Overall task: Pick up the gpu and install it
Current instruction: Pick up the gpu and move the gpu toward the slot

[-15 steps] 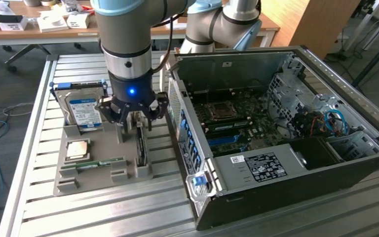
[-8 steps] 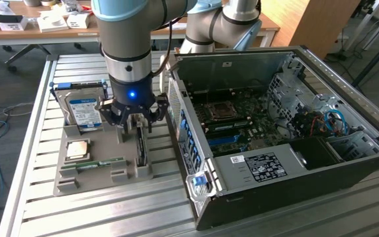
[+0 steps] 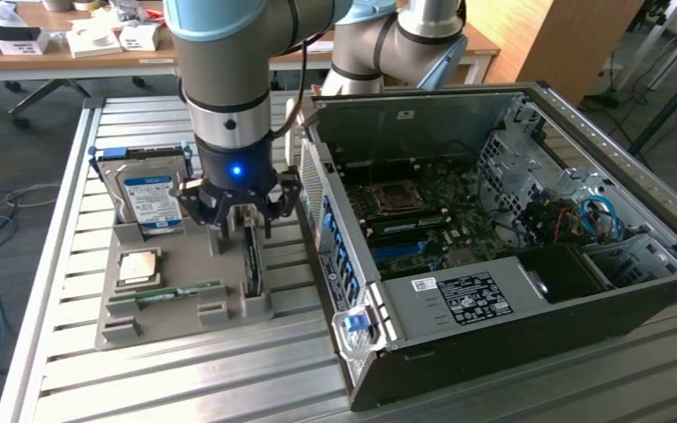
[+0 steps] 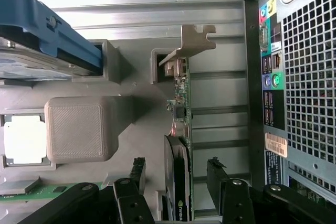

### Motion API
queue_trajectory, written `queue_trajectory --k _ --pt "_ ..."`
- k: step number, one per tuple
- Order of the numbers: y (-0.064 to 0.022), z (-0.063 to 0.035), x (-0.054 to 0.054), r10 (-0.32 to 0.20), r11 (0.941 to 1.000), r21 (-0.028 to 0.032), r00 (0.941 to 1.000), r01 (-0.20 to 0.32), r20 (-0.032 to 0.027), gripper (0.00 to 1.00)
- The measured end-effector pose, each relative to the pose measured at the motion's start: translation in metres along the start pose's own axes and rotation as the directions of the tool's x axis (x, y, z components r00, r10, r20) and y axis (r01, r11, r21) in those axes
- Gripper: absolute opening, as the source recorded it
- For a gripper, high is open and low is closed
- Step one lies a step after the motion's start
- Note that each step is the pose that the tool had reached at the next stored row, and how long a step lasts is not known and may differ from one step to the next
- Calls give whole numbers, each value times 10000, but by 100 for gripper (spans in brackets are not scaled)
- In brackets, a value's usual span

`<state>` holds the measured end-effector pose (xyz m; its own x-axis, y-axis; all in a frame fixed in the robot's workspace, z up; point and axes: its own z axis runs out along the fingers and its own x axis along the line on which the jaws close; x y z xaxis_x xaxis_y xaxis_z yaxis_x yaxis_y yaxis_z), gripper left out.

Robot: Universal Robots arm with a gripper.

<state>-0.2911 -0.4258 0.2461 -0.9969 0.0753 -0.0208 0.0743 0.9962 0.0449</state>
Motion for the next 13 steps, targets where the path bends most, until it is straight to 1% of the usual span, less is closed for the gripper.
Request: queue_trajectory --k 4,13 --pt "-2 35 1 0 10000 0 10000 0 0 59" --pt "-2 36 -15 1 10000 0 10000 -1 -1 59"
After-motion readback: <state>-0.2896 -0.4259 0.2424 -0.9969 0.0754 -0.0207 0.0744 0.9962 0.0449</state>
